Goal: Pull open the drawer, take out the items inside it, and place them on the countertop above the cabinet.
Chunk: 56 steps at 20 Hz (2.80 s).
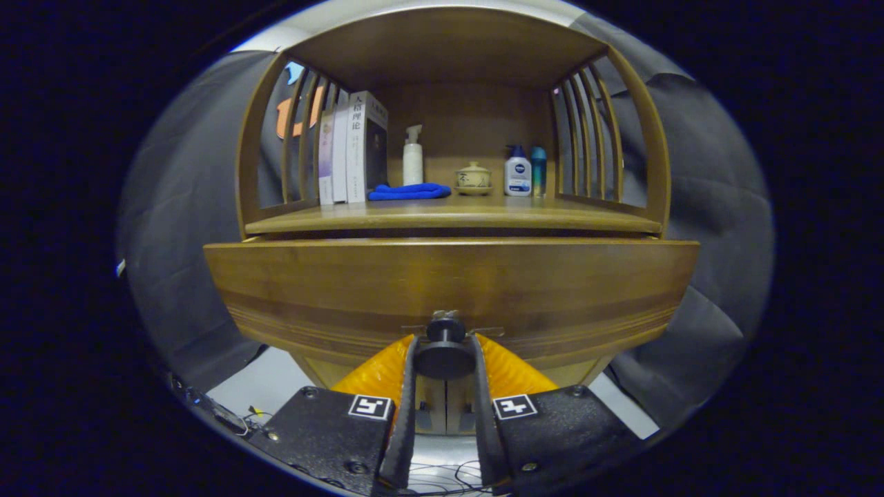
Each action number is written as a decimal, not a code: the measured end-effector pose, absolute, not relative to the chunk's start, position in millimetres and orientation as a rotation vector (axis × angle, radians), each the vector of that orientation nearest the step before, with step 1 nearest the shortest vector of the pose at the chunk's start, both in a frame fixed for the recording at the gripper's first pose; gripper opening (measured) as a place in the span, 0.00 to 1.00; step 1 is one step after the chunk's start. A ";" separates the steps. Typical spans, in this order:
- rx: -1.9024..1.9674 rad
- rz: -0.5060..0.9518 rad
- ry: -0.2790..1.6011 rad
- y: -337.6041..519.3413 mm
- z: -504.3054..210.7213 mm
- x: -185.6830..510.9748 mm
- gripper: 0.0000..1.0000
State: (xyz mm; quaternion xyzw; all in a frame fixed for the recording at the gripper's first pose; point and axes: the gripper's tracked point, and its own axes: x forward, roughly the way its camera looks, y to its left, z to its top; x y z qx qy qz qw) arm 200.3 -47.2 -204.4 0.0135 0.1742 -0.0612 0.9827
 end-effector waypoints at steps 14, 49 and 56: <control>-0.080 -0.072 0.357 -32.7 -215.5 99.5 0.40; 0.072 -0.032 0.710 -11.5 -107.5 159.0 1.00; 0.098 -0.077 0.925 -23.7 -141.4 186.6 0.97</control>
